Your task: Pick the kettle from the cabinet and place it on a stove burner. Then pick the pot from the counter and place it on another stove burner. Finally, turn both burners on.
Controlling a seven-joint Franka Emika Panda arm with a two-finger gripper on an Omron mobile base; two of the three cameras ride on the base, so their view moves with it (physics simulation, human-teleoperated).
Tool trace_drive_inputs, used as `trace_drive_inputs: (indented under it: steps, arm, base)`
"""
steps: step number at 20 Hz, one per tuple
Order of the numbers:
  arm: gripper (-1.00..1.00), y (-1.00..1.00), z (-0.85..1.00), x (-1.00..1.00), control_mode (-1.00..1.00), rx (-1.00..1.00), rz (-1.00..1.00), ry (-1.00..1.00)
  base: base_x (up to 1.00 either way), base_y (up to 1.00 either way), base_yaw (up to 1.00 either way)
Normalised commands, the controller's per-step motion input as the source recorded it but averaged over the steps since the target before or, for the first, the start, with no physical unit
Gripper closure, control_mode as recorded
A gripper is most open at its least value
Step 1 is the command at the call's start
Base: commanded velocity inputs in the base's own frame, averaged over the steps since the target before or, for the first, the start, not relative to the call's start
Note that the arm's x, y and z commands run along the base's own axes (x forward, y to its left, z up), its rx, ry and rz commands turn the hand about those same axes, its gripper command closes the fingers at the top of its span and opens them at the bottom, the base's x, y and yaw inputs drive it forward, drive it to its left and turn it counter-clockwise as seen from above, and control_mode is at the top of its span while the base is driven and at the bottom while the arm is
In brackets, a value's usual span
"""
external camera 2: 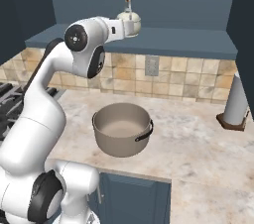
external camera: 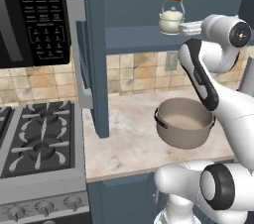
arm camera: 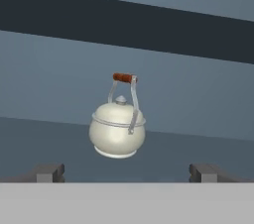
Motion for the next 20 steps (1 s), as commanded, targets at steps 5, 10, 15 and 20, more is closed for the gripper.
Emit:
trace_drive_inputs:
  steps: [5, 10, 15, 20]
  arm:
    - [-1.0, 0.0, 0.0, 0.14, -1.0, 0.0, 0.0, 0.0]
    - [-1.0, 0.0, 0.0, 0.23, -1.0, 0.0, 0.01, 0.0]
    - [-1.0, 0.0, 0.0, 0.25, -1.0, 0.0, 0.05, -0.01]
    - [-1.0, 0.0, 0.0, 0.21, -1.0, 0.0, 0.05, -0.03]
  base:
    - [0.0, 0.0, 0.0]
    - [0.0, 0.0, 0.0]
    - [0.0, 0.0, 0.0]
    - [0.0, 0.0, 0.0]
